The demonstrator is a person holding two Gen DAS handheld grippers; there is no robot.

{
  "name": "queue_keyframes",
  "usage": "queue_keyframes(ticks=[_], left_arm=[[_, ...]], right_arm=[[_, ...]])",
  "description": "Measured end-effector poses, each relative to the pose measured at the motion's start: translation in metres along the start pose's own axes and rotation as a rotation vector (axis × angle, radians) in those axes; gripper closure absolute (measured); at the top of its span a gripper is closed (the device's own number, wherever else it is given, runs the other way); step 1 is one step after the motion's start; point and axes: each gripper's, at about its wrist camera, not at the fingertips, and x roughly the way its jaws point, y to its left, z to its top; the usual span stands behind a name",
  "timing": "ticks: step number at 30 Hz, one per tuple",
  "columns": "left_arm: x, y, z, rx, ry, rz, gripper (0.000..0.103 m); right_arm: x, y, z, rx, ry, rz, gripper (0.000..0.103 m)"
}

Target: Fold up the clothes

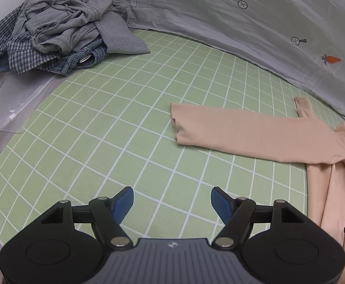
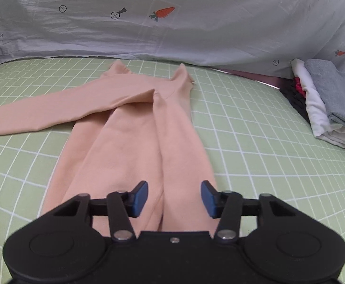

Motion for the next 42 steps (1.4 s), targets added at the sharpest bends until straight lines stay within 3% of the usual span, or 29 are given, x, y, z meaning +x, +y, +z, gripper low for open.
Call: queue_keyframes(ticks=[3,7,15,23,24,26,27,28,30,32,33,34,42], left_arm=[[-0.005,0.012,-0.007,0.018,0.006,-0.002,0.03],[-0.009,0.028,-0.012,0.015,0.01,0.007,0.03],[-0.014,0.041,-0.015,-0.022,-0.001,-0.002,0.03],[-0.014,0.032,-0.019,-0.022,0.013,-0.017,0.028],[-0.015,0.03,-0.019,-0.021,0.011,-0.015,0.027],[-0.016,0.026,-0.019,-0.022,0.006,-0.009,0.025],[-0.017,0.024,-0.018,-0.025,0.002,-0.006,0.025],[-0.017,0.022,-0.018,-0.029,-0.001,-0.003,0.025],[-0.017,0.015,-0.017,-0.036,-0.007,0.004,0.022],[-0.017,0.008,-0.015,-0.04,-0.01,0.01,0.017],[-0.016,0.004,-0.015,-0.041,-0.009,0.013,0.014],[-0.015,-0.001,-0.014,-0.041,-0.008,0.018,0.014],[-0.004,-0.038,0.003,-0.087,-0.018,0.036,0.006]], right_arm=[[0.002,0.0,-0.008,0.032,0.014,-0.016,0.076],[0.002,-0.006,-0.015,0.097,0.023,-0.02,0.1],[-0.037,-0.02,-0.009,0.223,-0.057,0.081,0.101],[-0.004,-0.019,-0.019,0.278,0.069,0.191,0.101],[-0.003,-0.021,-0.02,0.291,0.08,0.204,0.099],[-0.006,-0.025,-0.022,0.309,0.093,0.234,0.084],[-0.01,-0.028,-0.022,0.319,0.09,0.245,0.066],[-0.015,-0.032,-0.022,0.331,0.082,0.246,0.053],[-0.023,-0.04,-0.02,0.355,0.061,0.241,0.047],[-0.026,-0.051,-0.017,0.371,0.05,0.216,0.035],[-0.027,-0.055,-0.016,0.375,0.047,0.196,0.017],[-0.026,-0.06,-0.014,0.368,0.042,0.172,0.006],[-0.022,-0.084,0.003,0.273,0.035,0.08,0.0]])
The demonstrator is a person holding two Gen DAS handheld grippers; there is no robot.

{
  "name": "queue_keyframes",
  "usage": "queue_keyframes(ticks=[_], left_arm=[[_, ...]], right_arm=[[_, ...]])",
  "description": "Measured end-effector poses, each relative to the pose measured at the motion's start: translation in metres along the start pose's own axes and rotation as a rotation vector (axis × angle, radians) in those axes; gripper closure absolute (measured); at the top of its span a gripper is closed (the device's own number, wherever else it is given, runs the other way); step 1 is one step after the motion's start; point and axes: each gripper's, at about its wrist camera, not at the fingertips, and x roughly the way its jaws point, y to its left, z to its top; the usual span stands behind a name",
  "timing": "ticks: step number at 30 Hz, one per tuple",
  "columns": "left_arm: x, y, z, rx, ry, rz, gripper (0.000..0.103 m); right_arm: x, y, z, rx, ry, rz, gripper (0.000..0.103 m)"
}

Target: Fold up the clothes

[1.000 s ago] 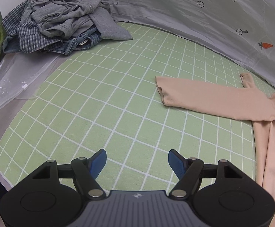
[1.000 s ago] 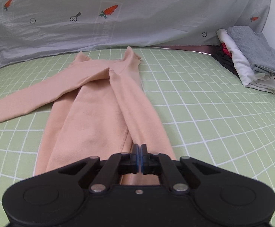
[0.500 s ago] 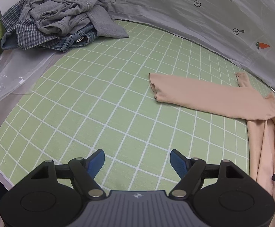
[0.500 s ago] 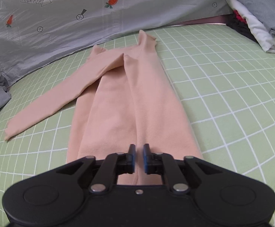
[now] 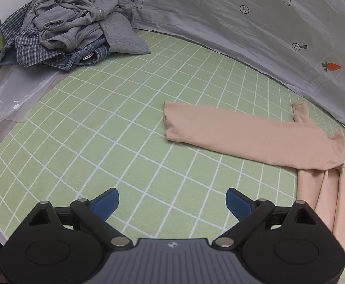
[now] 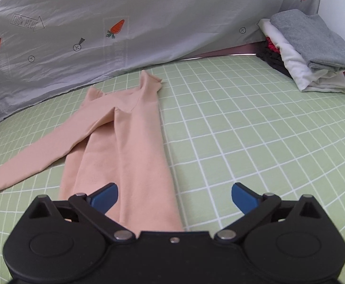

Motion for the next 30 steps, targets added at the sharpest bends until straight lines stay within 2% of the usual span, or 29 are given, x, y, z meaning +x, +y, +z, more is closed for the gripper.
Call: queue_keyframes(ticks=[3,8,17,19,21,22,24,25,27,30], left_arm=[[0.01,-0.014,0.011,-0.009,-0.005,0.012,0.004],[0.036,-0.024,0.034,-0.029,-0.001,0.047,0.003],[0.097,-0.031,0.072,-0.023,0.035,0.122,0.006],[0.106,-0.034,0.075,-0.004,0.038,0.129,0.015],[0.114,-0.036,0.076,0.014,0.052,0.125,0.034],[0.116,-0.037,0.075,0.016,0.054,0.121,0.038],[0.117,-0.038,0.073,0.017,0.053,0.105,0.062],[0.117,-0.039,0.072,0.015,0.049,0.092,0.066],[0.116,-0.042,0.071,0.034,0.043,0.062,0.093],[0.107,-0.045,0.073,0.024,0.024,-0.012,0.094]], right_arm=[[0.002,-0.005,0.01,-0.052,-0.026,-0.015,0.0],[0.019,-0.016,0.032,-0.031,-0.041,-0.032,0.0],[0.097,-0.016,0.075,0.035,0.04,-0.12,0.0],[0.108,-0.015,0.08,0.053,0.055,-0.137,0.0],[0.114,-0.01,0.082,0.046,0.061,-0.148,0.0],[0.116,-0.008,0.083,0.033,0.065,-0.149,0.0],[0.117,-0.002,0.081,0.003,0.074,-0.149,0.0],[0.117,0.0,0.08,-0.014,0.079,-0.152,0.0],[0.117,0.002,0.077,-0.029,0.091,-0.153,0.0],[0.115,0.003,0.074,-0.036,0.103,-0.152,0.0]])
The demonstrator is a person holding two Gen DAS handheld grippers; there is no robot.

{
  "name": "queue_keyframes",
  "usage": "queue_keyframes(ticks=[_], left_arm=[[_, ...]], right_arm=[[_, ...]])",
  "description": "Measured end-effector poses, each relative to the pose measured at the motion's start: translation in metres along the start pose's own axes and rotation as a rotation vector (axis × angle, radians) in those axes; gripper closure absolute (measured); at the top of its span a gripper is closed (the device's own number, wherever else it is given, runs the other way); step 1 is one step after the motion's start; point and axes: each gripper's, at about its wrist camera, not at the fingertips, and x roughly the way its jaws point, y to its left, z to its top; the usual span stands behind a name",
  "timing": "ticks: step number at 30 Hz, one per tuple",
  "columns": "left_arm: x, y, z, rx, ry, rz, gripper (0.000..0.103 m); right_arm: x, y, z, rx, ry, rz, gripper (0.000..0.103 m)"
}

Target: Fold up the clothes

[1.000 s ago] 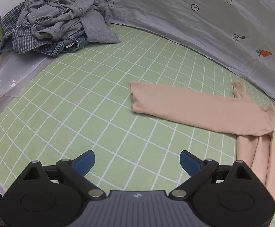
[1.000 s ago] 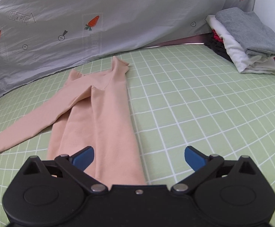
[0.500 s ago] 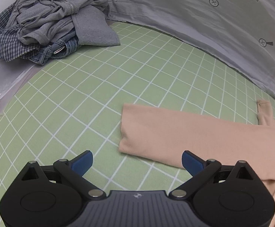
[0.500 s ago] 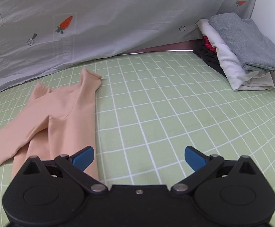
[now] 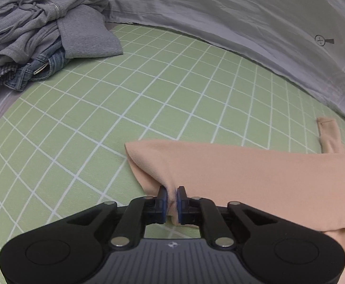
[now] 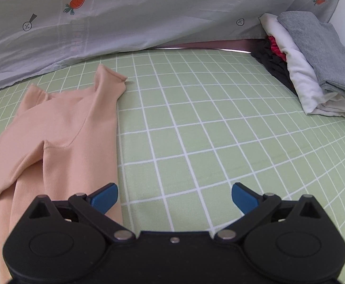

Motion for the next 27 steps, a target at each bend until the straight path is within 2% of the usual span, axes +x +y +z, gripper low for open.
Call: queue_keyframes(ticks=[4,10,13,16,19,20,21,22,23,24,26,27], left_arm=[[-0.032,-0.02,0.006,0.051,-0.074,-0.093,0.094],[-0.088,-0.081,-0.006,0.201,-0.132,-0.312,0.095],[-0.108,-0.118,-0.029,0.286,-0.101,-0.431,0.095],[-0.117,-0.15,-0.066,0.37,-0.013,-0.524,0.094],[-0.12,-0.167,-0.101,0.441,0.065,-0.517,0.08],[-0.12,-0.169,-0.11,0.458,0.081,-0.506,0.068],[-0.12,-0.168,-0.116,0.461,0.089,-0.49,0.051],[-0.121,-0.164,-0.119,0.451,0.087,-0.466,0.041],[-0.121,-0.161,-0.121,0.439,0.084,-0.44,0.023],[-0.122,-0.154,-0.121,0.421,0.075,-0.408,0.016],[-0.125,-0.138,-0.12,0.382,0.056,-0.344,0.014],[-0.126,-0.131,-0.119,0.366,0.052,-0.315,0.01]], right_arm=[[-0.012,-0.006,-0.003,0.024,-0.022,0.02,0.0],[-0.039,-0.027,-0.015,0.085,-0.052,0.052,0.0],[-0.052,-0.042,-0.024,0.11,-0.061,0.056,0.0],[-0.063,-0.058,-0.034,0.133,-0.065,0.054,0.0],[-0.071,-0.072,-0.043,0.15,-0.06,0.056,0.0],[-0.073,-0.075,-0.047,0.147,-0.057,0.059,0.0],[-0.074,-0.077,-0.05,0.142,-0.056,0.065,0.0],[-0.076,-0.078,-0.053,0.137,-0.055,0.072,0.0],[-0.077,-0.077,-0.056,0.127,-0.054,0.083,0.0],[-0.079,-0.076,-0.058,0.116,-0.053,0.096,0.0],[-0.082,-0.07,-0.062,0.09,-0.05,0.13,0.0],[-0.083,-0.065,-0.062,0.074,-0.05,0.152,0.0]])
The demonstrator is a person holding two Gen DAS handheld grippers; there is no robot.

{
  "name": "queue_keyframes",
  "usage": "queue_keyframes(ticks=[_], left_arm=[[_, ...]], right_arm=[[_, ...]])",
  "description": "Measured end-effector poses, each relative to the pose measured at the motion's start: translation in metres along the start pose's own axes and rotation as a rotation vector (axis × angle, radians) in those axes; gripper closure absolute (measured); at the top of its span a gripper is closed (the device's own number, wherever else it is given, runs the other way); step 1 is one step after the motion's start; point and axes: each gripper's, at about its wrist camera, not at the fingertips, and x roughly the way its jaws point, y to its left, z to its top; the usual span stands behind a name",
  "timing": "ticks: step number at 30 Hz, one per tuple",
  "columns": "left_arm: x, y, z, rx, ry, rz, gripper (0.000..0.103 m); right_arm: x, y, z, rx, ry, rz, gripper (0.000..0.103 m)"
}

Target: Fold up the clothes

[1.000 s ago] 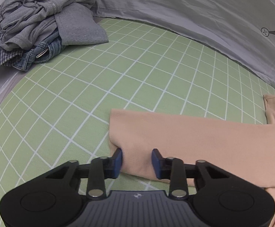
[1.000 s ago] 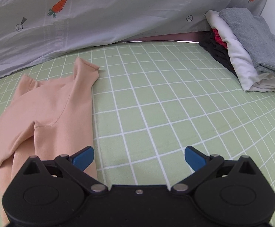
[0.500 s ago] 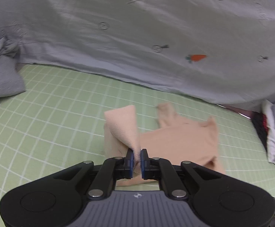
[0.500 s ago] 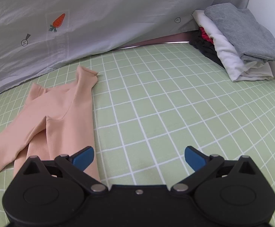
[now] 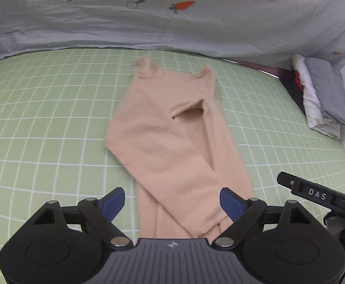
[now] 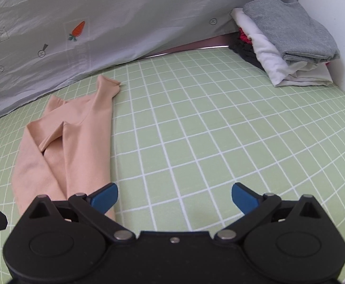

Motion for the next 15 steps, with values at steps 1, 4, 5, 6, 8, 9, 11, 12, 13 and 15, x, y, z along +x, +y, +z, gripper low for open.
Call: queue_keyframes(ticks=[1,4,5,6,8,9,11,12,13,15], left_arm=[[-0.003,0.008,-0.003,-0.021,-0.002,0.036,0.008],[-0.01,0.028,-0.013,-0.072,0.007,0.107,0.006],[-0.012,0.034,-0.017,-0.089,0.013,0.122,0.006],[-0.014,0.04,-0.02,-0.106,0.018,0.136,0.006],[-0.019,0.051,-0.027,-0.133,0.027,0.154,0.006],[-0.021,0.056,-0.03,-0.141,0.029,0.162,0.006],[-0.027,0.063,-0.035,-0.149,0.025,0.177,0.006],[-0.03,0.066,-0.038,-0.153,0.023,0.185,0.006],[-0.032,0.069,-0.039,-0.157,0.022,0.188,0.006],[-0.035,0.075,-0.041,-0.165,0.021,0.192,0.006]], right_arm=[[0.0,0.009,-0.001,-0.032,0.002,0.031,0.0],[-0.001,0.041,-0.006,-0.167,0.01,0.112,0.0],[-0.001,0.051,-0.009,-0.211,0.014,0.137,0.002],[-0.001,0.062,-0.012,-0.254,0.018,0.166,0.01],[0.001,0.08,-0.017,-0.32,0.032,0.212,0.027],[0.003,0.087,-0.019,-0.344,0.044,0.224,0.036],[0.008,0.097,-0.025,-0.372,0.069,0.241,0.045],[0.011,0.1,-0.027,-0.375,0.084,0.247,0.048],[0.013,0.102,-0.029,-0.374,0.094,0.252,0.048],[0.015,0.102,-0.032,-0.375,0.098,0.259,0.054]])
